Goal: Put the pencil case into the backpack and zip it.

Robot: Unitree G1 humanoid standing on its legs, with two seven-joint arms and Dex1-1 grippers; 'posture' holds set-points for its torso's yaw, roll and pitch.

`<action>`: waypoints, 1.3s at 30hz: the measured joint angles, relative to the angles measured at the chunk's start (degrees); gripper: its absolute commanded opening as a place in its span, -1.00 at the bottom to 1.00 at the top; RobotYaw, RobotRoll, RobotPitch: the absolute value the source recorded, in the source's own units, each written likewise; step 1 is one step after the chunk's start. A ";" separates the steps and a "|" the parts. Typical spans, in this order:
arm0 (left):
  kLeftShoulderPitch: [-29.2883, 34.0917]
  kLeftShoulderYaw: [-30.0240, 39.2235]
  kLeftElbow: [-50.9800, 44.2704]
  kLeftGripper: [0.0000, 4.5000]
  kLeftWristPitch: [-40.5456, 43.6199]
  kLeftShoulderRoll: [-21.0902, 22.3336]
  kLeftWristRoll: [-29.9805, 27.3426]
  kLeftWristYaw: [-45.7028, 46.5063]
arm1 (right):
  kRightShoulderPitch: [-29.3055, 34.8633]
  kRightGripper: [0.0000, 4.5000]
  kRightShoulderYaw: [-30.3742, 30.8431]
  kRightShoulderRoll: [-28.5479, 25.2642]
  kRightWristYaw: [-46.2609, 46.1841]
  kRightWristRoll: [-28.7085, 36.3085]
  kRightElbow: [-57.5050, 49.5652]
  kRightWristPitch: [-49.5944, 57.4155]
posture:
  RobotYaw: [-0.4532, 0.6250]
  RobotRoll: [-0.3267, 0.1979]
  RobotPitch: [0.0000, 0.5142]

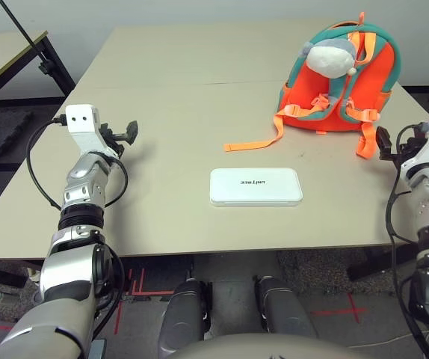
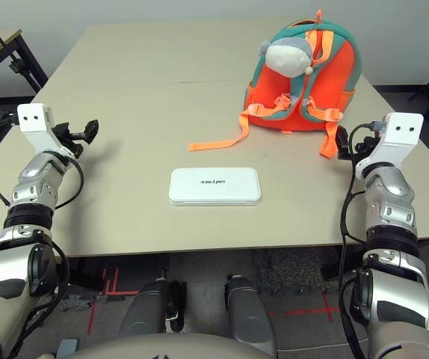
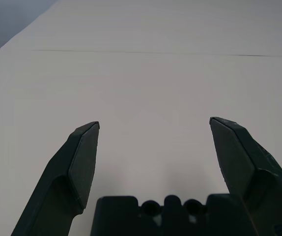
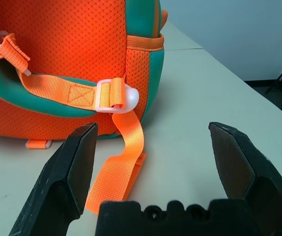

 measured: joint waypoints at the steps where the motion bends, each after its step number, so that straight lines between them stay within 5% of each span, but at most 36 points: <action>1: 0.00 0.00 0.00 1.00 0.00 0.00 0.00 -0.02 | 0.00 0.99 0.00 -0.01 0.00 0.00 0.00 -0.04 | -0.47 0.25 -0.72; 18: -0.16 -0.03 -1.73 1.00 3.30 0.00 -1.03 -1.71 | 0.00 0.99 0.02 -0.24 0.14 0.00 0.18 -0.13 | -0.44 0.25 -0.70; 27: -0.10 -0.83 -14.28 1.00 21.38 -0.02 -7.15 -8.79 | -0.09 0.99 0.14 -0.24 0.26 -0.03 0.28 -0.15 | -0.41 0.25 -0.72; 39: 1.03 0.86 -25.72 1.00 58.69 0.86 -20.34 -11.79 | 0.69 0.99 3.90 -0.85 5.71 -1.29 -3.73 2.37 | -0.44 0.25 -0.73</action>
